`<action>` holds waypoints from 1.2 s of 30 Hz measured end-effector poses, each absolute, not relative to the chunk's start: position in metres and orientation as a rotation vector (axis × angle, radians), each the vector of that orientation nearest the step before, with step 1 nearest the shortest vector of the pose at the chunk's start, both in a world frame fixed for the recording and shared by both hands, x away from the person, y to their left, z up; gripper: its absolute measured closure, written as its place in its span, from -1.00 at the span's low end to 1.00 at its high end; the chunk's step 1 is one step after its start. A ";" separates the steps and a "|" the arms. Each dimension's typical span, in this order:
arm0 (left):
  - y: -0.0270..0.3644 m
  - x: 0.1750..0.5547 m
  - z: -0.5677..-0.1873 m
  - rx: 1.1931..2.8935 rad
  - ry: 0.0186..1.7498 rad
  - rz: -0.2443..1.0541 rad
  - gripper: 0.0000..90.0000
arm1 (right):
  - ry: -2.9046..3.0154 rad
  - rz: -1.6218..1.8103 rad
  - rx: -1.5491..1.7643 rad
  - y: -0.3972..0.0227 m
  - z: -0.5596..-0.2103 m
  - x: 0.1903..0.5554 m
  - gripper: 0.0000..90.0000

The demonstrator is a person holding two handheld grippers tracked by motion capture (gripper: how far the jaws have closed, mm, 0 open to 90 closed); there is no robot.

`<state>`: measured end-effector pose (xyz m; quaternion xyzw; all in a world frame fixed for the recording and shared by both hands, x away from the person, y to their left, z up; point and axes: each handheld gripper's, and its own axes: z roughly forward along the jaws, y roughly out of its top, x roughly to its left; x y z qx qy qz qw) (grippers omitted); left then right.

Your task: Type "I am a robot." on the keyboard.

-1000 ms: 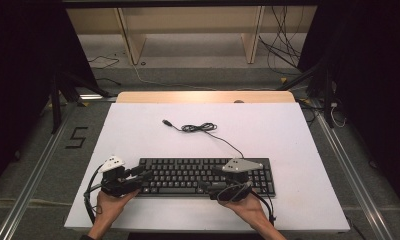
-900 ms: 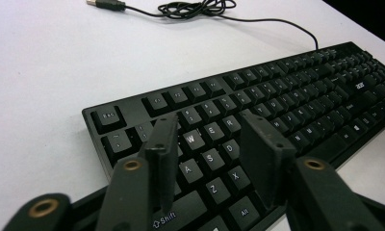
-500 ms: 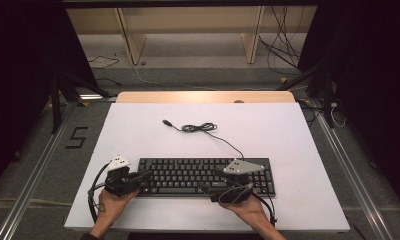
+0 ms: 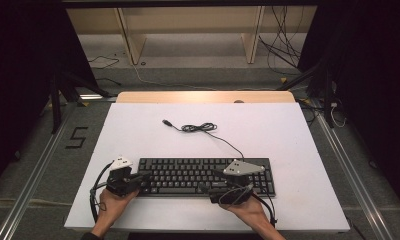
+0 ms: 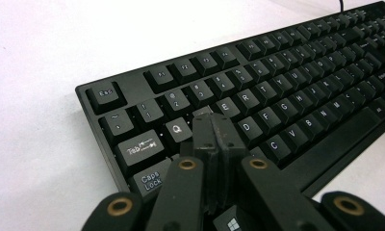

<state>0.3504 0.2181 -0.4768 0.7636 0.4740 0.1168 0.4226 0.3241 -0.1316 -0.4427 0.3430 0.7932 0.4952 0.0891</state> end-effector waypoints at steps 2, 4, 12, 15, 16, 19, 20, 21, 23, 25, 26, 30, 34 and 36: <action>0.218 0.351 -0.477 1.909 1.190 0.292 0.98 | 2.360 1.475 1.018 -0.131 -0.443 0.324 -0.34; 0.218 0.351 -0.478 1.917 1.188 0.291 0.98 | 2.361 1.474 1.018 -0.131 -0.443 0.324 -0.34; 0.217 0.352 -0.479 1.923 1.196 0.289 0.98 | 2.362 1.475 1.017 -0.131 -0.443 0.324 -0.34; 0.217 0.352 -0.479 1.926 1.199 0.288 0.98 | 2.363 1.475 1.017 -0.131 -0.443 0.324 -0.34; 0.217 0.352 -0.480 1.928 1.198 0.287 0.98 | 2.363 1.475 1.017 -0.131 -0.443 0.324 -0.34; 0.217 0.352 -0.480 1.930 1.199 0.287 0.98 | 2.363 1.475 1.019 -0.131 -0.443 0.324 -0.34; 0.217 0.352 -0.480 1.932 1.199 0.288 0.98 | 2.364 1.474 1.017 -0.131 -0.443 0.324 -0.34; 0.216 0.352 -0.480 1.934 1.201 0.288 0.97 | 2.364 1.474 1.018 -0.131 -0.443 0.324 -0.34; 0.217 0.353 -0.481 1.941 1.200 0.289 0.98 | 2.367 1.474 1.017 -0.131 -0.444 0.324 -0.34; 0.216 0.353 -0.481 1.940 1.203 0.288 0.98 | 2.366 1.474 1.016 -0.130 -0.444 0.324 -0.34; 0.216 0.353 -0.482 1.940 1.203 0.288 0.98 | 2.366 1.474 1.016 -0.130 -0.444 0.324 -0.34; 0.216 0.353 -0.482 1.945 1.198 0.290 0.98 | 2.368 1.473 1.013 -0.130 -0.444 0.324 -0.34; 0.213 0.354 -0.484 1.952 1.203 0.283 0.98 | 2.370 1.473 1.014 -0.130 -0.444 0.324 -0.34; 0.212 0.354 -0.484 1.969 1.196 0.297 0.98 | 2.369 1.473 1.014 -0.130 -0.444 0.324 -0.34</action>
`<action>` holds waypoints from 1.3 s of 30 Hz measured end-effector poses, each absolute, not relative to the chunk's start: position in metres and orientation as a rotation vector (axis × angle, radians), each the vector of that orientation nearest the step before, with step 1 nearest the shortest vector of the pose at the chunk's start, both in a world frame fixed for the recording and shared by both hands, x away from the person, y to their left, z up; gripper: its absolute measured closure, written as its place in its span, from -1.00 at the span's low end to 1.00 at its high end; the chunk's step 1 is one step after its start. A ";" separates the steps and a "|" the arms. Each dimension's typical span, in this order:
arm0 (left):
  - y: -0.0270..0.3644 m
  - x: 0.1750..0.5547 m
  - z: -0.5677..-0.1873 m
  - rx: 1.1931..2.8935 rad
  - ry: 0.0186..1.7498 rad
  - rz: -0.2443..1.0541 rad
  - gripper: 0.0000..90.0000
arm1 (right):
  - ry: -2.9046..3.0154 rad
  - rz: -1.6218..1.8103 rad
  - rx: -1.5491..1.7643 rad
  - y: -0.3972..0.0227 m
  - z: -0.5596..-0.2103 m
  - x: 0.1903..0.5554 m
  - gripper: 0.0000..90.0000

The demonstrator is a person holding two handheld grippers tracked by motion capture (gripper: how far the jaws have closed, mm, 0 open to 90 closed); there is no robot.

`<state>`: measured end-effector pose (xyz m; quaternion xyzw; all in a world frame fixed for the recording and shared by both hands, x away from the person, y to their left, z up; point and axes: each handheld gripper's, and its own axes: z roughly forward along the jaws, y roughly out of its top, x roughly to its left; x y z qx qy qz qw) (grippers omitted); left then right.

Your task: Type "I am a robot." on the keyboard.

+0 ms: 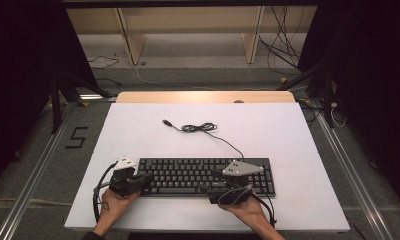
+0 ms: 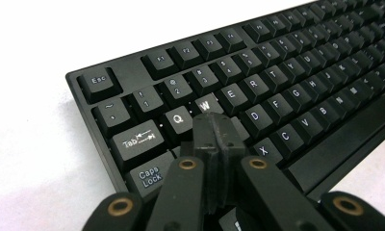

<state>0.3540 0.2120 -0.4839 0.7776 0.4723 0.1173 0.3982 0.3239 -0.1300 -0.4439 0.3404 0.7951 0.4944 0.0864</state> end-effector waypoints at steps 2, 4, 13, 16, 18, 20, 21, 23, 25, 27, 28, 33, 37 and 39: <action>0.212 0.354 -0.484 1.967 1.196 0.296 0.98 | 2.371 1.472 1.017 -0.130 -0.444 0.324 -0.34; 0.213 0.354 -0.484 1.964 1.197 0.290 0.98 | 2.372 1.472 1.017 -0.129 -0.444 0.323 -0.34; 0.215 0.351 -0.476 1.919 1.180 0.297 0.92 | 2.363 1.477 1.015 -0.131 -0.443 0.324 -0.34; 0.217 0.349 -0.473 1.899 1.170 0.302 0.89 | 2.361 1.478 1.017 -0.131 -0.443 0.324 -0.34; 0.217 0.348 -0.471 1.888 1.166 0.304 0.88 | 2.359 1.480 1.018 -0.131 -0.443 0.324 -0.34; 0.218 0.347 -0.470 1.880 1.165 0.303 0.85 | 2.358 1.479 1.016 -0.131 -0.443 0.324 -0.34; 0.218 0.347 -0.470 1.875 1.165 0.301 0.83 | 2.358 1.479 1.016 -0.130 -0.443 0.324 -0.34; 0.219 0.347 -0.469 1.868 1.164 0.302 0.80 | 2.357 1.479 1.017 -0.130 -0.443 0.324 -0.34; 0.219 0.346 -0.468 1.867 1.162 0.298 0.76 | 2.357 1.479 1.016 -0.130 -0.443 0.325 -0.34; 0.219 0.345 -0.467 1.860 1.158 0.295 0.72 | 2.359 1.478 1.014 -0.130 -0.443 0.325 -0.34; 0.219 0.345 -0.467 1.858 1.157 0.292 0.71 | 2.359 1.478 1.014 -0.129 -0.443 0.325 -0.34; 0.219 0.343 -0.466 1.855 1.150 0.284 0.58 | 2.361 1.478 1.013 -0.128 -0.443 0.325 -0.34; 0.220 0.342 -0.465 1.844 1.151 0.276 0.45 | 2.362 1.479 1.012 -0.127 -0.444 0.325 -0.34; 0.220 0.341 -0.465 1.834 1.156 0.270 0.38 | 2.363 1.475 1.011 -0.126 -0.444 0.326 -0.34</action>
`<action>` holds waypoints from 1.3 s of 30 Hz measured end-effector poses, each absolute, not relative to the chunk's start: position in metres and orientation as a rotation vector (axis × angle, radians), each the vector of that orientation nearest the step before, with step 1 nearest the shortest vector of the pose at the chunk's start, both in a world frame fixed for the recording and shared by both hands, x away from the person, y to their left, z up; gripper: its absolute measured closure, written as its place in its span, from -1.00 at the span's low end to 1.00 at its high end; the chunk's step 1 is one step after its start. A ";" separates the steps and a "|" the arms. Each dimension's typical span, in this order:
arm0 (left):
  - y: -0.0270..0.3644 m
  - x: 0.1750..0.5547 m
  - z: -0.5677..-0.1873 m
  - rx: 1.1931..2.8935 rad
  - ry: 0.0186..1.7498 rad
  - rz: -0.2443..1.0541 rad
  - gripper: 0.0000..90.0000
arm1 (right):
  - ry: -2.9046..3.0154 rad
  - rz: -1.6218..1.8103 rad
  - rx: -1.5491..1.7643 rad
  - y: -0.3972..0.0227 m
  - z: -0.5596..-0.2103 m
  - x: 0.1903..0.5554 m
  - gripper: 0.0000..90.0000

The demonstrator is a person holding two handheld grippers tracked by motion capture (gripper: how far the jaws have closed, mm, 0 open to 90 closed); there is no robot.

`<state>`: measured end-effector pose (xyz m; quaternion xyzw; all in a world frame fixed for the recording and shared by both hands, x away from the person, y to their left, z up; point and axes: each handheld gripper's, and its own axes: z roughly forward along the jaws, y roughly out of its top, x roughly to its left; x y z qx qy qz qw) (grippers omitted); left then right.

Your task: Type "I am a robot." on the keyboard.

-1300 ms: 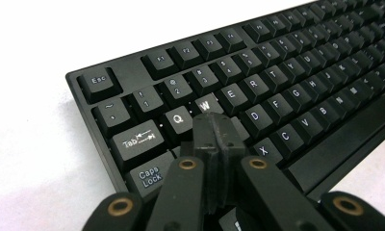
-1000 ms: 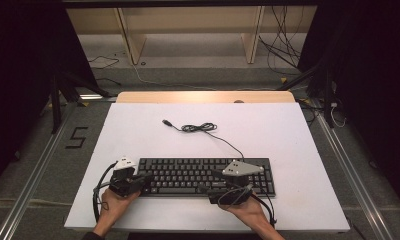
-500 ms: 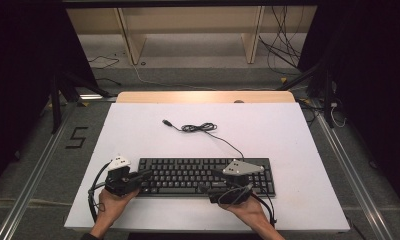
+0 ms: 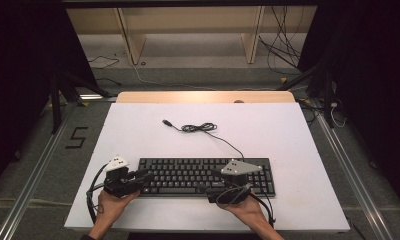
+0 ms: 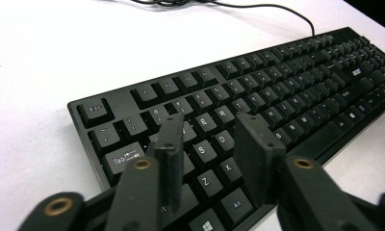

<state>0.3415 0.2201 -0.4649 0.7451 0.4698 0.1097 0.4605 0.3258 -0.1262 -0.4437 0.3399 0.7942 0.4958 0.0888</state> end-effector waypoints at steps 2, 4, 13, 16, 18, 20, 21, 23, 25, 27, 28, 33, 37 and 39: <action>0.221 0.341 -0.465 1.829 1.153 0.264 0.31 | 2.366 1.476 1.010 -0.125 -0.444 0.326 -0.34; 0.221 0.341 -0.464 1.820 1.158 0.265 0.19 | 2.367 1.474 1.008 -0.124 -0.444 0.327 -0.34; 0.222 0.337 -0.461 1.781 1.147 0.258 -0.13 | 2.383 1.468 0.993 -0.116 -0.446 0.330 -0.34; 0.222 0.336 -0.460 1.776 1.141 0.261 -0.19 | 2.389 1.466 0.988 -0.112 -0.447 0.331 -0.33; 0.223 0.335 -0.459 1.773 1.138 0.264 -0.20 | 2.397 1.459 0.982 -0.109 -0.448 0.332 -0.32; 0.223 0.334 -0.459 1.767 1.139 0.266 -0.23 | 2.407 1.457 0.979 -0.106 -0.450 0.334 -0.29; 0.223 0.333 -0.458 1.763 1.138 0.267 -0.24 | 2.411 1.457 0.979 -0.105 -0.450 0.334 -0.28; 0.223 0.333 -0.458 1.756 1.138 0.269 -0.25 | 2.414 1.450 0.970 -0.102 -0.451 0.335 -0.24; 0.223 0.332 -0.457 1.751 1.135 0.270 -0.26 | 2.420 1.446 0.964 -0.100 -0.451 0.336 -0.19; 0.224 0.331 -0.457 1.750 1.133 0.273 -0.27 | 2.421 1.447 0.955 -0.098 -0.451 0.337 -0.13; 0.224 0.331 -0.456 1.749 1.131 0.274 -0.27 | 2.422 1.447 0.953 -0.096 -0.451 0.337 -0.10; 0.224 0.330 -0.456 1.742 1.123 0.278 -0.27 | 2.436 1.444 0.940 -0.091 -0.452 0.339 0.05; 0.224 0.330 -0.456 1.743 1.120 0.281 -0.29 | 2.445 1.442 0.929 -0.088 -0.453 0.341 0.18; 0.224 0.329 -0.455 1.738 1.121 0.282 -0.30 | 2.449 1.439 0.928 -0.086 -0.454 0.341 0.23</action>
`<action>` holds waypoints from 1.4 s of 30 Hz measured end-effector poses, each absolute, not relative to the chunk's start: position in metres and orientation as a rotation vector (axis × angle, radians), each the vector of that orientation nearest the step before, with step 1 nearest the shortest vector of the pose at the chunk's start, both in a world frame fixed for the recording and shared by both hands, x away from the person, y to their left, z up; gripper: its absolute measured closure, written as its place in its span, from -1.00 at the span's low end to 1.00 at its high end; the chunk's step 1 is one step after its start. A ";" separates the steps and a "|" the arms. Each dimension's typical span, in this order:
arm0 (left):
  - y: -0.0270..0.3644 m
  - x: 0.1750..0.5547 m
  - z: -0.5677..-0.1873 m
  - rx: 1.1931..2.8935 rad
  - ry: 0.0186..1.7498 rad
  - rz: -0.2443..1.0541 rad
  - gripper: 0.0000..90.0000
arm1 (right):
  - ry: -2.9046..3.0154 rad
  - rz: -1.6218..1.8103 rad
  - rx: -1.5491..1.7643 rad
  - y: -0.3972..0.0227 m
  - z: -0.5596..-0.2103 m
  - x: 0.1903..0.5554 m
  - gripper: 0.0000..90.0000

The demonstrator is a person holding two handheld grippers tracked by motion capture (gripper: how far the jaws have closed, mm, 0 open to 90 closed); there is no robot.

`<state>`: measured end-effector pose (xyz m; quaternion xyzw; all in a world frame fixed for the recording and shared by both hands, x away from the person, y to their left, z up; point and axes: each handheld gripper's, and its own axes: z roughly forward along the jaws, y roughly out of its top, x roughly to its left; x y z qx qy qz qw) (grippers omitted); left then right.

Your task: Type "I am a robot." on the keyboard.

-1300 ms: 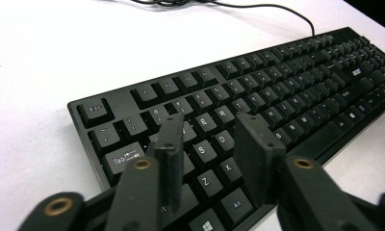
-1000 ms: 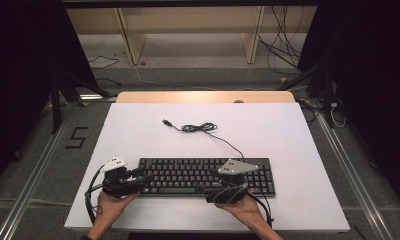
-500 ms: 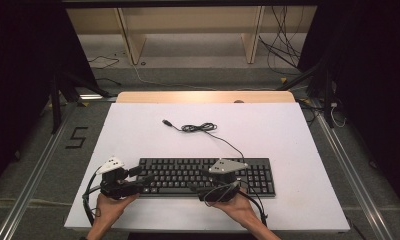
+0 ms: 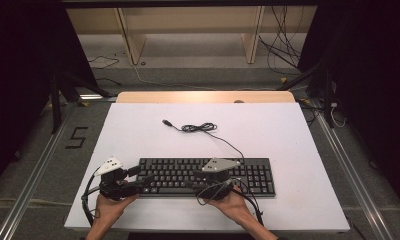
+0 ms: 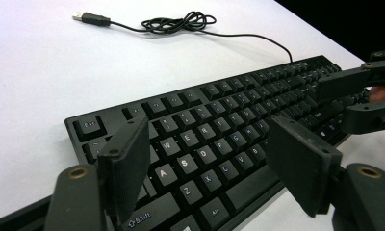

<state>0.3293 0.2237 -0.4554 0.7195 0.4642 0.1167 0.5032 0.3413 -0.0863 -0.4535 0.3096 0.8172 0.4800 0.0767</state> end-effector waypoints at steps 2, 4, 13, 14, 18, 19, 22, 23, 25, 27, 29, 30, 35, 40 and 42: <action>0.224 0.329 -0.455 1.737 1.121 0.284 -0.30 | 2.454 1.439 0.924 -0.086 -0.454 0.342 0.29; 0.224 0.329 -0.455 1.735 1.121 0.285 -0.31 | 2.455 1.433 0.925 -0.084 -0.454 0.342 0.34; 0.223 0.328 -0.454 1.734 1.106 0.292 -0.34 | 2.462 1.432 0.917 -0.082 -0.455 0.344 0.40; 0.223 0.327 -0.454 1.733 1.105 0.292 -0.34 | 2.464 1.431 0.916 -0.082 -0.455 0.344 0.41; 0.223 0.327 -0.454 1.732 1.104 0.293 -0.34 | 2.467 1.431 0.912 -0.080 -0.455 0.345 0.46; 0.223 0.327 -0.454 1.731 1.105 0.294 -0.35 | 2.469 1.431 0.907 -0.080 -0.456 0.345 0.47; 0.223 0.327 -0.454 1.729 1.103 0.296 -0.35 | 2.475 1.430 0.903 -0.079 -0.456 0.345 0.49; 0.223 0.327 -0.454 1.727 1.102 0.296 -0.36 | 2.475 1.430 0.900 -0.078 -0.456 0.345 0.49; 0.223 0.326 -0.454 1.727 1.102 0.296 -0.36 | 2.478 1.432 0.902 -0.077 -0.456 0.345 0.52; 0.223 0.326 -0.454 1.727 1.102 0.297 -0.36 | 2.483 1.430 0.896 -0.077 -0.456 0.345 0.54; 0.223 0.326 -0.453 1.725 1.103 0.297 -0.36 | 2.483 1.428 0.895 -0.076 -0.456 0.345 0.57; 0.223 0.326 -0.453 1.725 1.102 0.298 -0.37 | 2.484 1.428 0.894 -0.076 -0.456 0.345 0.58; 0.224 0.325 -0.453 1.717 1.106 0.301 -0.37 | 2.492 1.428 0.891 -0.074 -0.457 0.345 0.68; 0.225 0.324 -0.453 1.716 1.104 0.304 -0.37 | 2.514 1.422 0.883 -0.071 -0.459 0.345 0.88; 0.225 0.324 -0.453 1.716 1.105 0.304 -0.37 | 2.527 1.415 0.881 -0.069 -0.460 0.344 0.94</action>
